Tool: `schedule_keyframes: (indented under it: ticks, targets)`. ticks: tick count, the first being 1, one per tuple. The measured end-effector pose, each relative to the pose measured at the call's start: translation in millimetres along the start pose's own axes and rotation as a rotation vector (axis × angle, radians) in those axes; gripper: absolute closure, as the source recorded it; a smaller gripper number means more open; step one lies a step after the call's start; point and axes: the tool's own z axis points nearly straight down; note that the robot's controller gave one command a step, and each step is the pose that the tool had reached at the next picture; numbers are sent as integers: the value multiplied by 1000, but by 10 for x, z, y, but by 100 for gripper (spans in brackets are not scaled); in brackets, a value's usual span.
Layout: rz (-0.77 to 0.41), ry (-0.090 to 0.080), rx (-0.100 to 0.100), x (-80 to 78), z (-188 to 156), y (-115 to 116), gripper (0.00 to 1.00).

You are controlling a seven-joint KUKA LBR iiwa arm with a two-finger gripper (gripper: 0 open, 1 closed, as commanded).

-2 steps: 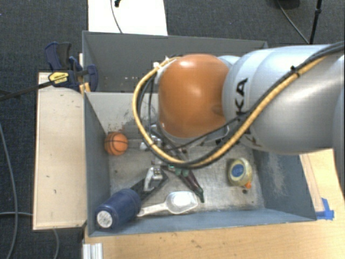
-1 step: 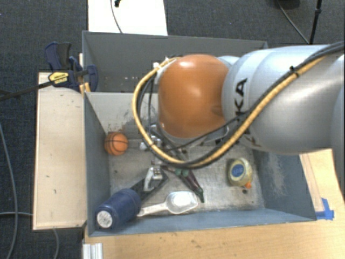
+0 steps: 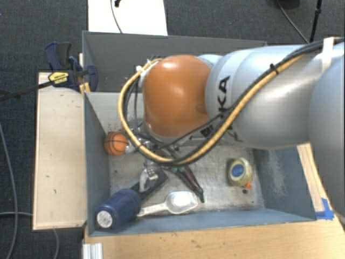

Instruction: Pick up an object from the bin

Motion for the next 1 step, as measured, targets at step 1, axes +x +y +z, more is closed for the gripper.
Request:
schedule_keyframes:
  ticks: [1]
  targets:
    - [-87,-15,-4,-19,-64,12,0]
